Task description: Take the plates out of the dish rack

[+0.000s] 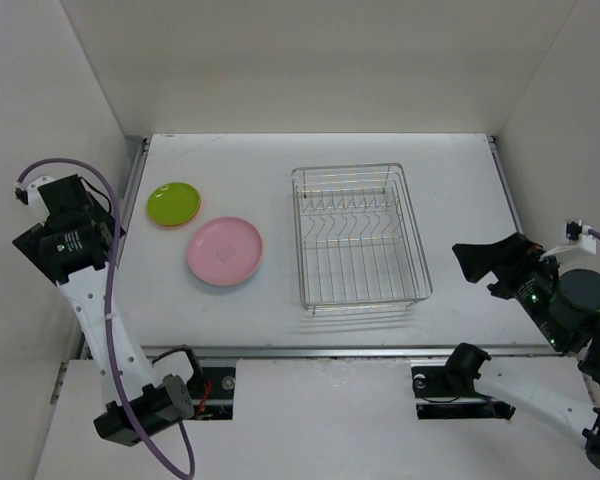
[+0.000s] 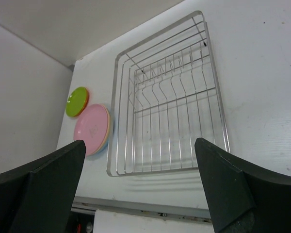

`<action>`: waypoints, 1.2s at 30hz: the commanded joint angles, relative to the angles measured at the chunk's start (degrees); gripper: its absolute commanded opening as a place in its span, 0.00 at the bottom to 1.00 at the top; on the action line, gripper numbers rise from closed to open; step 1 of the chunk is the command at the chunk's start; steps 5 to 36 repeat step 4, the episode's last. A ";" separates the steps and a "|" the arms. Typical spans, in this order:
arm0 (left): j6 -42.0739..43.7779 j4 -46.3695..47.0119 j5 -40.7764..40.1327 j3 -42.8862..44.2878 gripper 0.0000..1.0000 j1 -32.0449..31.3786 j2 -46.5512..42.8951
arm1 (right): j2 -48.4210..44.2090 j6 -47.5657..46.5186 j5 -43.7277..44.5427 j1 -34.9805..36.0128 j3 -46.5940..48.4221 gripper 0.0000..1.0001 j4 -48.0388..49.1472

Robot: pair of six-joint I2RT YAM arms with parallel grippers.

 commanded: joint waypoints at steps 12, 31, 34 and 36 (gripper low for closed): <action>0.35 0.32 6.31 1.08 1.00 0.08 0.26 | 2.37 0.86 -0.18 -0.04 3.33 1.00 -2.72; 0.35 0.32 6.31 1.08 1.00 0.08 0.26 | 2.37 0.86 -0.18 -0.04 3.33 1.00 -2.72; 0.35 0.32 6.31 1.08 1.00 0.08 0.26 | 2.37 0.86 -0.18 -0.04 3.33 1.00 -2.72; 0.35 0.32 6.31 1.08 1.00 0.08 0.26 | 2.37 0.86 -0.18 -0.04 3.33 1.00 -2.72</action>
